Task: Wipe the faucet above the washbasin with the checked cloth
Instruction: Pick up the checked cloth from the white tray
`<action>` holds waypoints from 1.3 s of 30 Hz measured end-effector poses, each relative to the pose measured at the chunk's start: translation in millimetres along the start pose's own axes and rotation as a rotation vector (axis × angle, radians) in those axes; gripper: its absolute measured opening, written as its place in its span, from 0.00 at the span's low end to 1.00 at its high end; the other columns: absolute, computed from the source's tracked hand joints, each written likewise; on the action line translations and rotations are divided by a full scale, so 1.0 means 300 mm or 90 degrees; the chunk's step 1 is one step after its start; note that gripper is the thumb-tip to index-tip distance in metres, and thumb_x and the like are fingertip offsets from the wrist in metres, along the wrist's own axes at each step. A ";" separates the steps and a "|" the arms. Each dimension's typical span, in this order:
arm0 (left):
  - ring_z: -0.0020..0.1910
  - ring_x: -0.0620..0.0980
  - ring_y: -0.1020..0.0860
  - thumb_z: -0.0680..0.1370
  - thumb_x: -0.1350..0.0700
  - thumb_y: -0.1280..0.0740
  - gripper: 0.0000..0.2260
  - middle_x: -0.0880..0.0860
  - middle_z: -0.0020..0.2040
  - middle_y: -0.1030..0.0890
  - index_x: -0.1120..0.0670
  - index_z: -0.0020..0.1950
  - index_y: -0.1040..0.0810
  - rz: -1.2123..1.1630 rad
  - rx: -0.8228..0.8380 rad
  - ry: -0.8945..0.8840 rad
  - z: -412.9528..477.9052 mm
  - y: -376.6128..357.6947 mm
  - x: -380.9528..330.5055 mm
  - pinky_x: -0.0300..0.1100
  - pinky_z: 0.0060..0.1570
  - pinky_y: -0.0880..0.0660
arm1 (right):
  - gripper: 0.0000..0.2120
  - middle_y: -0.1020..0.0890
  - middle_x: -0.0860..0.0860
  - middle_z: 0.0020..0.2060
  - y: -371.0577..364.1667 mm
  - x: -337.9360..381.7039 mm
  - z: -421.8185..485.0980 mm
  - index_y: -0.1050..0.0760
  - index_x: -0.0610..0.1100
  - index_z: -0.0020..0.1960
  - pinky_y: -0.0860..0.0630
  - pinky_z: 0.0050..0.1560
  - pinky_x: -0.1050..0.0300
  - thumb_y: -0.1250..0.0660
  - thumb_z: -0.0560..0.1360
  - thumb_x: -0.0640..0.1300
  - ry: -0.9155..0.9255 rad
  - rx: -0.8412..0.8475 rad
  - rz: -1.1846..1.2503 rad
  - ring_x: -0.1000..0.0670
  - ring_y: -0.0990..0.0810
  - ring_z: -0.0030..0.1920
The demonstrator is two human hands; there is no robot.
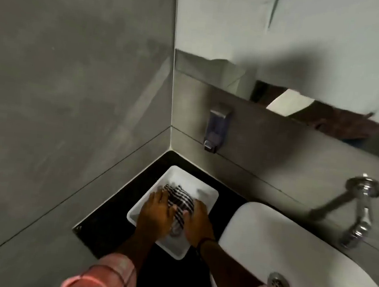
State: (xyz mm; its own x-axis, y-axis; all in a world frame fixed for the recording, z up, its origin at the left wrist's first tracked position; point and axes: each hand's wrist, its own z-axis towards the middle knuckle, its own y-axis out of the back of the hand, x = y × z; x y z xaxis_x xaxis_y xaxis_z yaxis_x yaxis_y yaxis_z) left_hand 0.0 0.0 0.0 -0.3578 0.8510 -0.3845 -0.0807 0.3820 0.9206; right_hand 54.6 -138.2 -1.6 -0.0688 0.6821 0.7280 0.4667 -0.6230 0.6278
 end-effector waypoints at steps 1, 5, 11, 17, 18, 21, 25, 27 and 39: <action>0.78 0.56 0.44 0.82 0.47 0.46 0.28 0.59 0.79 0.42 0.59 0.79 0.46 -0.025 0.025 0.026 0.030 -0.035 0.029 0.47 0.76 0.47 | 0.26 0.34 0.42 0.79 -0.041 -0.008 0.047 0.39 0.41 0.80 0.35 0.78 0.50 0.40 0.84 0.46 -0.036 0.022 0.026 0.43 0.32 0.77; 0.78 0.57 0.46 0.81 0.50 0.44 0.29 0.57 0.80 0.45 0.56 0.80 0.51 -0.064 0.105 0.101 0.142 -0.174 0.113 0.52 0.75 0.46 | 0.27 0.33 0.41 0.79 -0.151 -0.020 0.195 0.39 0.40 0.81 0.30 0.75 0.44 0.39 0.84 0.43 -0.232 0.044 0.095 0.38 0.29 0.75; 0.78 0.61 0.50 0.78 0.45 0.38 0.36 0.58 0.81 0.50 0.54 0.80 0.53 0.006 0.201 0.110 0.204 -0.268 0.158 0.56 0.74 0.41 | 0.41 0.44 0.40 0.83 -0.223 -0.021 0.329 0.56 0.41 0.84 0.35 0.78 0.39 0.35 0.82 0.48 -0.444 0.028 0.092 0.34 0.37 0.79; 0.78 0.62 0.52 0.79 0.43 0.44 0.33 0.58 0.81 0.52 0.53 0.80 0.53 0.001 0.183 0.124 0.198 -0.300 0.156 0.56 0.74 0.40 | 0.38 0.30 0.37 0.76 -0.255 -0.043 0.364 0.43 0.38 0.81 0.27 0.67 0.45 0.28 0.78 0.45 -0.498 -0.042 0.228 0.35 0.27 0.72; 0.78 0.62 0.52 0.80 0.44 0.44 0.33 0.58 0.81 0.52 0.53 0.80 0.53 0.000 0.186 0.123 0.200 -0.299 0.157 0.56 0.74 0.40 | 0.34 0.24 0.36 0.70 -0.254 -0.049 0.366 0.35 0.37 0.76 0.23 0.62 0.49 0.25 0.75 0.44 -0.501 -0.043 0.243 0.36 0.22 0.67; 0.79 0.61 0.52 0.79 0.45 0.41 0.33 0.56 0.81 0.52 0.52 0.80 0.52 -0.027 0.193 0.122 0.200 -0.295 0.164 0.57 0.73 0.39 | 0.20 0.12 0.42 0.46 -0.248 -0.045 0.353 0.17 0.41 0.55 0.14 0.42 0.55 0.18 0.68 0.48 -0.474 -0.011 0.300 0.42 0.13 0.44; 0.79 0.58 0.49 0.80 0.48 0.40 0.30 0.54 0.81 0.49 0.49 0.80 0.49 -0.090 0.169 0.113 0.193 -0.270 0.180 0.57 0.73 0.37 | 0.04 0.13 0.55 0.34 -0.193 -0.019 0.299 0.16 0.52 0.43 0.22 0.31 0.67 0.22 0.70 0.48 -0.303 -0.023 0.334 0.51 0.14 0.39; 0.78 0.57 0.45 0.82 0.46 0.44 0.27 0.54 0.81 0.47 0.48 0.79 0.47 -0.110 0.107 0.081 0.181 -0.247 0.172 0.55 0.72 0.37 | 0.08 0.12 0.62 0.40 -0.120 0.004 0.244 0.17 0.58 0.49 0.22 0.38 0.72 0.27 0.76 0.45 -0.221 -0.025 0.397 0.58 0.14 0.45; 0.80 0.51 0.53 0.81 0.38 0.53 0.31 0.50 0.81 0.52 0.51 0.80 0.51 -0.020 0.082 -0.275 0.124 -0.261 -0.443 0.50 0.76 0.49 | 0.25 0.17 0.34 0.63 0.649 -0.154 -0.506 0.21 0.34 0.66 0.30 0.74 0.36 0.27 0.70 0.38 -0.286 -0.353 0.754 0.37 0.18 0.64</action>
State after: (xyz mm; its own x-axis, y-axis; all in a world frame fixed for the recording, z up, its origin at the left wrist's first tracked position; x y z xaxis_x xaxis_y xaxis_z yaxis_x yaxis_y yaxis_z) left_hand 88.4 -129.7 -23.5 0.0667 0.9001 -0.4305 0.0414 0.4285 0.9026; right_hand 14.9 -349.0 129.0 0.4559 -0.3578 0.8150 -0.3691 -0.9092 -0.1927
